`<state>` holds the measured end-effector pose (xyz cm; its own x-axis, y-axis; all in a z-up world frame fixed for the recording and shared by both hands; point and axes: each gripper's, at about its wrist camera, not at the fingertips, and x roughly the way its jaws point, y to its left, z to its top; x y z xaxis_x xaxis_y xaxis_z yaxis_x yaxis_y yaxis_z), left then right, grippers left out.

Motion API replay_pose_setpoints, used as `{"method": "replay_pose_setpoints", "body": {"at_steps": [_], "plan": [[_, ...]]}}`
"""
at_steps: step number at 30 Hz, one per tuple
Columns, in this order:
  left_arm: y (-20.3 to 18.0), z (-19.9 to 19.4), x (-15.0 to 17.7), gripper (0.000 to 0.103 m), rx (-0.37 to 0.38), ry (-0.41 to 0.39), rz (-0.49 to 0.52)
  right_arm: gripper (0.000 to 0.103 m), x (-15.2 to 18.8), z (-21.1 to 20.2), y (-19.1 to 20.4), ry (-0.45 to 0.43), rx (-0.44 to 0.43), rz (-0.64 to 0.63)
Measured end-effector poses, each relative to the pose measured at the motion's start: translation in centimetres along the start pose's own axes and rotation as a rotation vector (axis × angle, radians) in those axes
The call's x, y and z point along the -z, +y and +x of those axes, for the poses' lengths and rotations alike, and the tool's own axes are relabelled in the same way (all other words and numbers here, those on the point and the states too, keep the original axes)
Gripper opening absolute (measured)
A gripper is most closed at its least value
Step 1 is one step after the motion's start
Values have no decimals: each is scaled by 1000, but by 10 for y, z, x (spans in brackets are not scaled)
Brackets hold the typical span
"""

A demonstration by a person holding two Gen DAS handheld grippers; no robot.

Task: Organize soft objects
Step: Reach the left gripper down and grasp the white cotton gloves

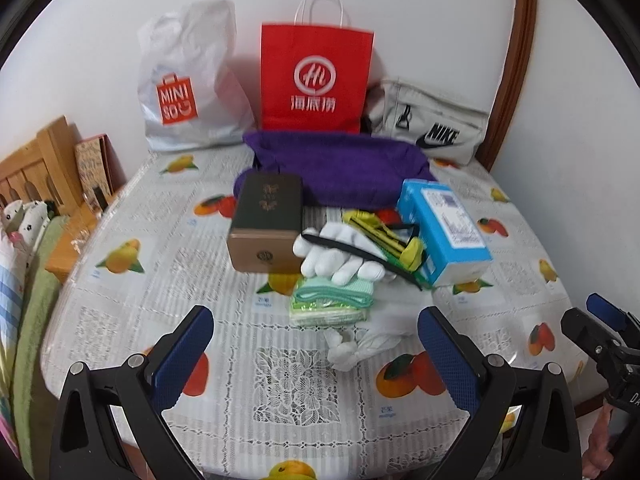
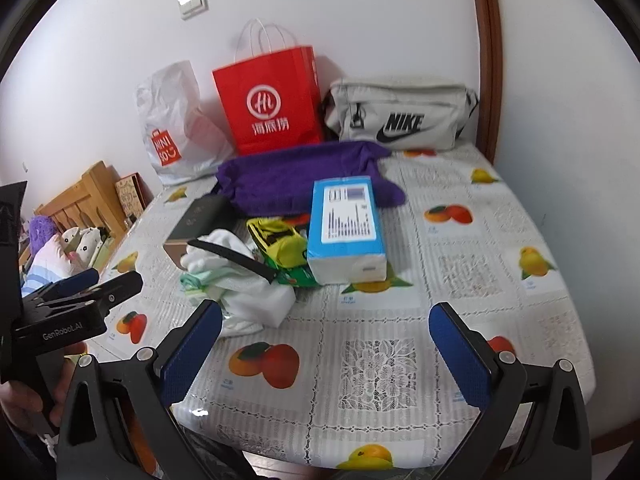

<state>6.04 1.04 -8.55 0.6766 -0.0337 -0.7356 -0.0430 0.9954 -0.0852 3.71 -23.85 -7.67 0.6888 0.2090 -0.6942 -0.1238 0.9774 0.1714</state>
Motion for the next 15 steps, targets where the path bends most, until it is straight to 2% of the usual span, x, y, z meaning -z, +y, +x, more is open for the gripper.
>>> {"method": "replay_pose_setpoints", "body": {"at_steps": [8, 15], "plan": [[3, 51, 5, 96, 31, 77, -8, 103, 8, 46, -10, 66, 8, 0], [0, 74, -6, 94, 84, 70, -5, 103, 11, 78, -16, 128, -1, 7]]}}
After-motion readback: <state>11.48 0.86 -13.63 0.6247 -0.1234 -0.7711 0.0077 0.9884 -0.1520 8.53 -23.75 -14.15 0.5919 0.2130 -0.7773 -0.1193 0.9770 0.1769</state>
